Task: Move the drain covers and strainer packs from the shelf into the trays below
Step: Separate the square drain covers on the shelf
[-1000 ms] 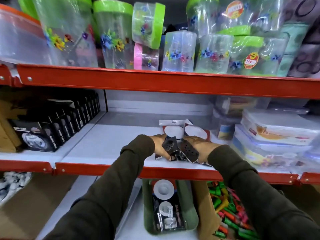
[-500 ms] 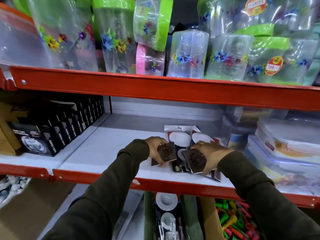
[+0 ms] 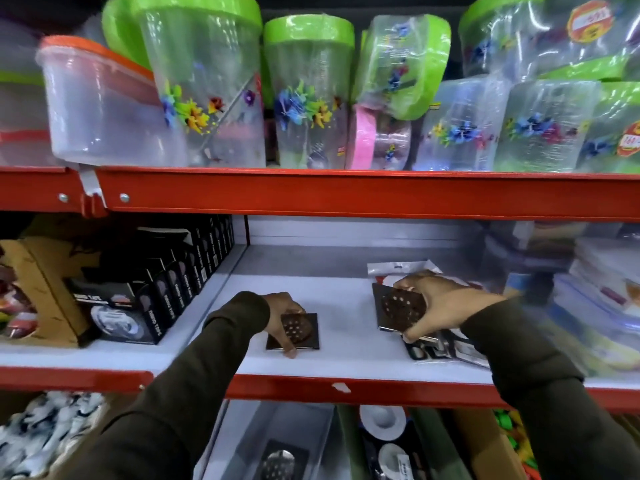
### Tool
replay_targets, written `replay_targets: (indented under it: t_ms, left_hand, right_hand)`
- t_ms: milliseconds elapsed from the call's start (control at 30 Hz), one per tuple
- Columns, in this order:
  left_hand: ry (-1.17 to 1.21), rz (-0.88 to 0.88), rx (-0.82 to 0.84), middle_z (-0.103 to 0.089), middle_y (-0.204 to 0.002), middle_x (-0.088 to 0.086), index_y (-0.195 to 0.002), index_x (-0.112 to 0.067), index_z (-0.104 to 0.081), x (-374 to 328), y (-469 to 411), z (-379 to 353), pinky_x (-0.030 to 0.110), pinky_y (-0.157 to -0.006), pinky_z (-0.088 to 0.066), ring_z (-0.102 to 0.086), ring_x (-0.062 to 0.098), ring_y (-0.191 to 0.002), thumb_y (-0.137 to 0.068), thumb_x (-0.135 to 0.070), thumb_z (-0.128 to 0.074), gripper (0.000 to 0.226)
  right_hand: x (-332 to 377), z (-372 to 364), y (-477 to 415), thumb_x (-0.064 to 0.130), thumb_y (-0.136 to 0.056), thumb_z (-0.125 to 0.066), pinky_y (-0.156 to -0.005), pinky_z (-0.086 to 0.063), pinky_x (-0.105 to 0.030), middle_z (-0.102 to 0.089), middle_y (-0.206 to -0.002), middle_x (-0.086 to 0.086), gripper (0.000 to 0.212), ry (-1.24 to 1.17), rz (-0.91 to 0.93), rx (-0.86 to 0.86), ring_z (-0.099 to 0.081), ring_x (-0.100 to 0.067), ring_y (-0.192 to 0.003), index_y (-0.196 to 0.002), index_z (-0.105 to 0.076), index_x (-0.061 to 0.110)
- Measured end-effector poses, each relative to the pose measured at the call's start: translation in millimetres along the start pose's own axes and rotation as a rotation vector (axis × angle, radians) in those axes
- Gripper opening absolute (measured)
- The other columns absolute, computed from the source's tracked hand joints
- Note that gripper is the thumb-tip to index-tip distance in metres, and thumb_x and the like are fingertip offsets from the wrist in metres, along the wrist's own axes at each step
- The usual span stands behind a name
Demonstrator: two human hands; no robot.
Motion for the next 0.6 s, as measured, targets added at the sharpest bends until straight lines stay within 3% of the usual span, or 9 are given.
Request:
replay_targets:
  t_ms: [67, 133, 200, 300, 400, 500, 600]
  left_hand:
    - [0.015, -0.034, -0.004, -0.047, -0.139, -0.005, -0.137, -0.029, -0.051, 6, 0, -2, 0.041, -0.113, -0.039, -0.045, 0.021, -0.132, -0.058, -0.05, -0.088, 0.089]
    - [0.049, -0.029, -0.02, -0.027, -0.157, -0.004, -0.152, -0.032, -0.029, 17, 1, -4, 0.044, -0.121, -0.026, -0.027, 0.022, -0.146, -0.057, -0.058, -0.085, 0.113]
    - [0.195, -0.018, -0.081, -0.01, -0.165, -0.008, -0.155, -0.039, -0.015, 37, 8, 0, 0.043, -0.125, -0.017, -0.013, 0.021, -0.153, -0.056, -0.067, -0.081, 0.122]
    - [0.471, -0.1, -0.311, -0.018, -0.164, -0.005, -0.152, -0.038, -0.024, 67, 23, 11, 0.039, -0.125, -0.016, -0.017, 0.021, -0.153, -0.073, -0.066, -0.068, 0.094]
    - [0.439, -0.086, -0.676, -0.032, -0.16, 0.002, -0.15, -0.028, -0.035, 79, 34, 16, 0.047, -0.125, -0.013, -0.024, 0.025, -0.15, -0.095, -0.056, -0.045, 0.063]
    - [0.271, 0.008, -0.893, -0.036, -0.158, 0.007, -0.151, -0.021, -0.035, 80, 35, 12, 0.049, -0.124, -0.016, -0.03, 0.027, -0.148, -0.096, -0.06, -0.026, 0.067]
    - [0.249, 0.035, -0.962, -0.038, -0.156, 0.006, -0.15, -0.02, -0.036, 84, 34, 8, 0.048, -0.126, -0.01, -0.03, 0.026, -0.148, -0.093, -0.061, -0.02, 0.072]
  right_hand:
    - [17, -7, -5, 0.053, -0.045, -0.083, -0.104, -0.046, -0.034, -0.059, -0.124, 0.012, 0.091, -0.045, -0.013, 0.016, -0.057, -0.016, -0.12, -0.128, -0.049, 0.04]
    - [32, -11, -7, 0.051, -0.048, -0.085, -0.109, -0.042, -0.035, -0.055, -0.133, 0.012, 0.101, -0.056, -0.017, 0.022, -0.052, -0.016, -0.126, -0.139, -0.043, 0.036]
    - [46, -16, -12, 0.052, -0.048, -0.085, -0.109, -0.043, -0.036, -0.055, -0.133, 0.012, 0.103, -0.06, -0.017, 0.016, -0.052, -0.015, -0.124, -0.14, -0.042, 0.036]
    - [66, -29, -25, 0.053, -0.046, -0.086, -0.104, -0.047, -0.037, -0.058, -0.126, 0.013, 0.097, -0.096, -0.016, 0.043, -0.057, -0.014, -0.117, -0.133, -0.046, 0.039]
    - [97, -49, -48, 0.055, -0.045, -0.086, -0.106, -0.045, -0.04, -0.058, -0.125, 0.01, 0.087, -0.103, 0.062, 0.078, -0.055, -0.016, -0.118, -0.124, -0.054, 0.037]
    - [131, -70, -71, 0.051, -0.048, -0.086, -0.103, -0.046, -0.04, -0.057, -0.121, 0.007, 0.07, -0.075, 0.118, 0.129, -0.057, -0.021, -0.111, -0.112, -0.061, 0.037]
    - [144, -90, -91, 0.053, -0.048, -0.087, -0.104, -0.046, -0.042, -0.054, -0.129, 0.009, 0.08, -0.046, 0.104, 0.178, -0.055, -0.024, -0.118, -0.121, -0.057, 0.039]
Point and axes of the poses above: each hand's wrist, its own y-axis away from the middle knuckle, its own z-axis out of the back of the hand, x = y × z, the point moved 3 cm from there along -y, towards the middle knuckle
